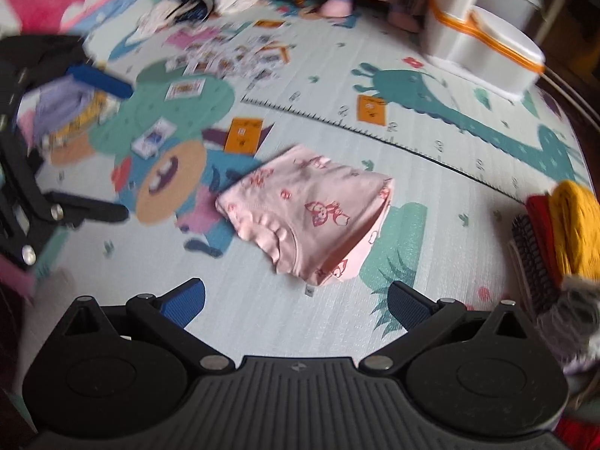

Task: Fold clothes
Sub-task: 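Grasp the pink garment's edge with the left gripper while the right gripper grasps another edge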

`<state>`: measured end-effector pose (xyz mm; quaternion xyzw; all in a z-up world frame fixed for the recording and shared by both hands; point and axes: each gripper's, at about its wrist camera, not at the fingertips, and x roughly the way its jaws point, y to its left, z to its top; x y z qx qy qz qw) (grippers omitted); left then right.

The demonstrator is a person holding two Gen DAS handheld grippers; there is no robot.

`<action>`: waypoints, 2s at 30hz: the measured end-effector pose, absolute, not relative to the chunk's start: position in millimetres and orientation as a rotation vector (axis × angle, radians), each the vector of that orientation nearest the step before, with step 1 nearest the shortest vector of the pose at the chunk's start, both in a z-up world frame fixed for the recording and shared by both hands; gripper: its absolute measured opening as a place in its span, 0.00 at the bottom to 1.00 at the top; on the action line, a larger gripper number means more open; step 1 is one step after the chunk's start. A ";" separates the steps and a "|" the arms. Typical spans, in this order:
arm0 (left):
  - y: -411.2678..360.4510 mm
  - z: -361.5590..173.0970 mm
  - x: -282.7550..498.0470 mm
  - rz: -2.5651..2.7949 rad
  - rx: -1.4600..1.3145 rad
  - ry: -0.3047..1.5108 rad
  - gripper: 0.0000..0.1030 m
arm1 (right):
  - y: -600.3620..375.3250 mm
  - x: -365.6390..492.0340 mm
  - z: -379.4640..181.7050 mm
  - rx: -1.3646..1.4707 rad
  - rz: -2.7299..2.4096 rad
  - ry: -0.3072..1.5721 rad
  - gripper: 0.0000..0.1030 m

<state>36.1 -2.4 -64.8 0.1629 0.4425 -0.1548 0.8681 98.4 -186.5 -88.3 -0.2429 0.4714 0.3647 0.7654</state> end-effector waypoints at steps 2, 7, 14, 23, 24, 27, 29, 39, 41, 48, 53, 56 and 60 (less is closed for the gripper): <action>-3.9 -79.5 37.0 -0.367 0.423 0.928 0.99 | -182.8 95.7 -103.0 -0.593 0.820 0.996 0.99; -0.3 -116.2 41.6 -0.425 0.550 0.904 0.99 | -173.0 86.3 -136.5 -0.797 0.914 0.860 0.83; 22.0 -176.0 47.1 -0.406 0.631 0.908 0.97 | -162.1 69.2 -190.7 -1.083 1.032 0.677 0.74; 17.4 -227.3 55.7 -0.531 0.812 0.854 0.75 | -158.3 68.8 -248.8 -1.382 1.092 0.445 0.62; 15.2 -231.7 55.4 -0.550 0.853 0.831 0.74 | -158.7 69.5 -253.6 -1.409 1.100 0.421 0.62; 10.5 -247.0 54.1 -0.605 0.988 0.783 0.61 | -159.8 70.8 -267.0 -1.481 1.119 0.357 0.62; 8.3 -257.0 53.6 -0.636 1.064 0.761 0.55 | -160.8 70.6 -274.1 -1.514 1.131 0.335 0.62; 4.3 -273.8 64.3 -0.680 1.152 0.759 0.52 | -158.8 76.3 -281.4 -1.519 1.130 0.332 0.55; 4.3 -272.2 68.2 -0.675 1.144 0.770 0.50 | -156.6 79.0 -278.1 -1.505 1.123 0.329 0.54; 8.3 -279.5 79.3 -0.647 1.192 0.784 0.35 | -150.9 84.2 -277.1 -1.495 1.136 0.376 0.41; 6.2 -268.7 79.7 -0.659 1.153 0.806 0.16 | -148.2 98.6 -261.1 -1.386 1.126 0.491 0.05; 7.6 -250.1 81.5 -0.647 1.110 0.807 0.14 | -152.1 112.7 -237.2 -1.273 1.097 0.532 0.05; 8.8 -205.1 90.8 -0.586 1.052 0.764 0.13 | -165.2 136.2 -185.8 -1.080 1.033 0.580 0.04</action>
